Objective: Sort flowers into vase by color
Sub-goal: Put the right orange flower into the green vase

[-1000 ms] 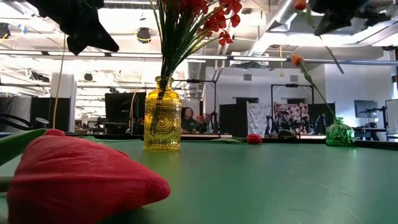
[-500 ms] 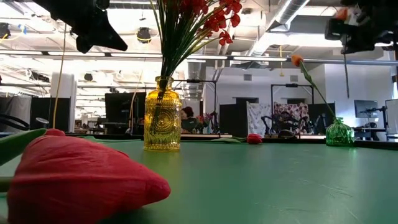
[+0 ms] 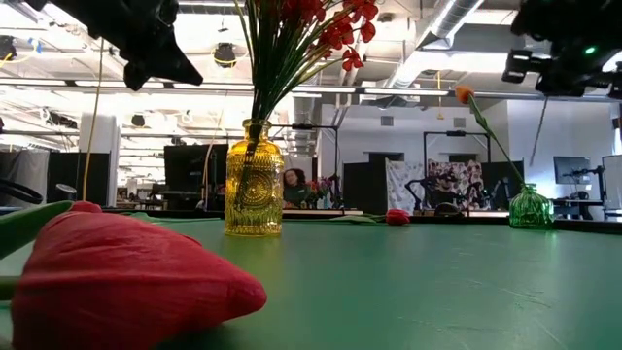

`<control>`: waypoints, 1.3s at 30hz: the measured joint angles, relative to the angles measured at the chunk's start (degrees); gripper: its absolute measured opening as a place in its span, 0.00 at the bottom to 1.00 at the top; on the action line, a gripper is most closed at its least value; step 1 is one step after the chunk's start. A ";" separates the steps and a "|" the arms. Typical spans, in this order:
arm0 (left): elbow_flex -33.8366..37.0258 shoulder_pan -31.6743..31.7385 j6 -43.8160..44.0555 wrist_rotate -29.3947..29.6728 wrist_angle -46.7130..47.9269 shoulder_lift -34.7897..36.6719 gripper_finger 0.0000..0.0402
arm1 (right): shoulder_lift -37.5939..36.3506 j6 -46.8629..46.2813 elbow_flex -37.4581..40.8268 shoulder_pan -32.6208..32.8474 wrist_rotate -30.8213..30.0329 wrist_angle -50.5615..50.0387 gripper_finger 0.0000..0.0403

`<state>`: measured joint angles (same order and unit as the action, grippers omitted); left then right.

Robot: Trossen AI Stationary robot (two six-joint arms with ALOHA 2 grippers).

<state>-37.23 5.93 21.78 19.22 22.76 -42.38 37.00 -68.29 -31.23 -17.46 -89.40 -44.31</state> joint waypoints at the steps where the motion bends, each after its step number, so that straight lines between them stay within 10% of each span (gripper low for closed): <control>1: 0.00 0.25 -0.02 -0.21 0.00 0.01 0.00 | 0.45 1.36 0.49 -1.05 -0.02 2.67 0.05; 39: 0.00 0.70 0.00 -1.07 0.58 -0.01 0.00 | 16.30 7.28 0.75 -14.15 0.93 16.59 0.05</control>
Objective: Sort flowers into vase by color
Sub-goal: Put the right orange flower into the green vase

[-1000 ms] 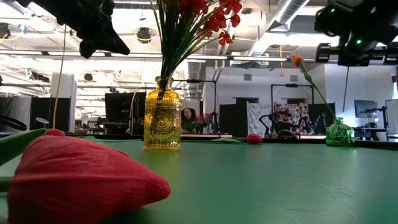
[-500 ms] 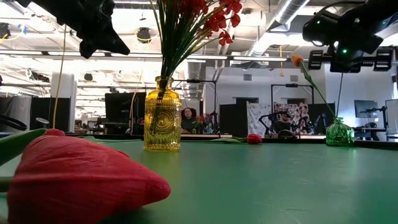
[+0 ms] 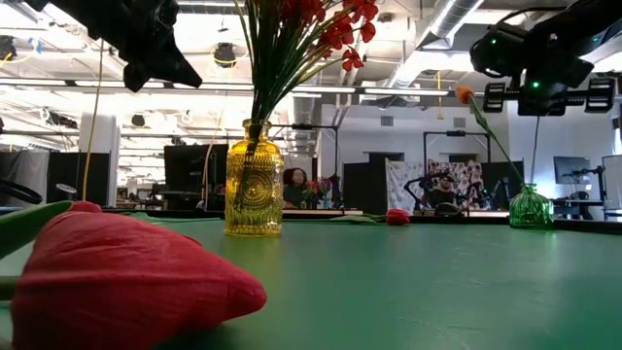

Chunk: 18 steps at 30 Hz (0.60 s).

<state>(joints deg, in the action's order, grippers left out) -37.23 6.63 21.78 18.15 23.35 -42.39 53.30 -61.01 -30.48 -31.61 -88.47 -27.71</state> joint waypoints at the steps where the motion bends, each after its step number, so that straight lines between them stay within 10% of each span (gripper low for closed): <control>1: 0.00 0.00 0.00 0.00 -0.01 0.02 0.00 | 0.02 0.00 0.00 -0.12 0.00 0.01 0.05; 18: 0.00 0.00 -0.24 0.00 -0.01 0.01 0.00 | 6.27 -4.30 -0.02 0.04 1.01 1.97 0.05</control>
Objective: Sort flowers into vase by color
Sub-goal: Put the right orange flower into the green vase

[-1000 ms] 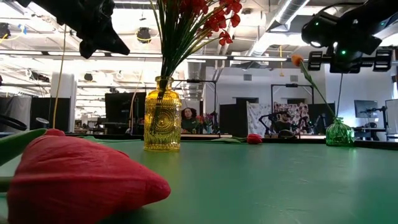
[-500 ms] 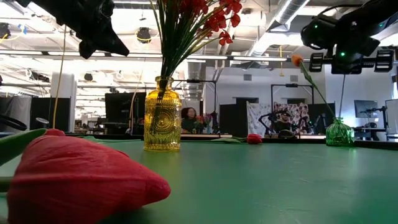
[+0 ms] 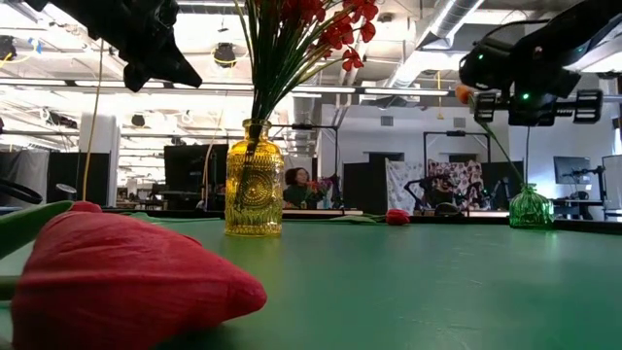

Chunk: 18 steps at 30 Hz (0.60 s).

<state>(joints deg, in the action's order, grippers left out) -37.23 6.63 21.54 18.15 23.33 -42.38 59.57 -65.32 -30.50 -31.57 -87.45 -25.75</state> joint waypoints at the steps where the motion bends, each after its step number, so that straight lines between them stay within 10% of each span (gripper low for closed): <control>1: 0.00 0.00 0.01 0.00 0.01 0.00 0.00 | 0.95 -0.01 0.00 0.02 0.40 0.45 0.05; 18: 0.00 -0.02 0.04 -1.36 0.30 0.01 0.00 | 9.13 -0.40 -0.02 0.06 6.37 1.06 0.06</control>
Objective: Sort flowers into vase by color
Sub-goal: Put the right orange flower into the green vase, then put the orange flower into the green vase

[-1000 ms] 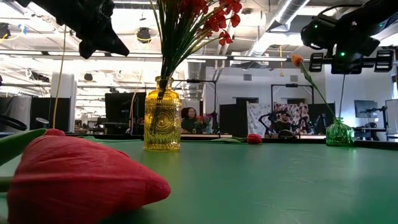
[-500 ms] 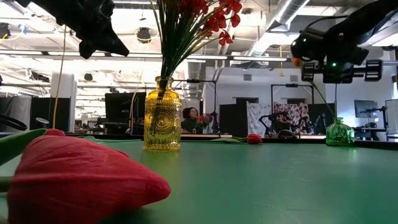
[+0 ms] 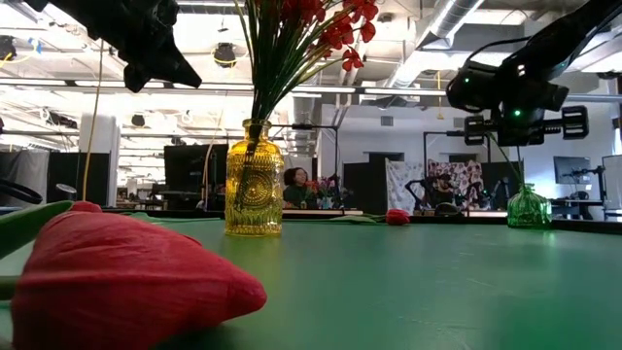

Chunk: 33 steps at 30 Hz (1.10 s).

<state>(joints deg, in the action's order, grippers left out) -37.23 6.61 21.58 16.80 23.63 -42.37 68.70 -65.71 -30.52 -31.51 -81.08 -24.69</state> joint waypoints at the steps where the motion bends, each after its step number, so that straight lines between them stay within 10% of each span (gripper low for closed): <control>1: 0.00 0.00 0.00 -0.01 -0.02 -0.01 0.00 | 0.05 0.02 0.00 0.02 0.18 -0.07 0.07; 33: 0.00 0.02 -0.20 -0.21 0.00 0.00 0.00 | -0.14 23.18 -3.53 6.47 0.14 -0.13 0.39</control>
<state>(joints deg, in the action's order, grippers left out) -37.23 6.63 21.38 16.59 23.64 -42.37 68.55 -42.54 -34.05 -25.04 -80.94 -24.82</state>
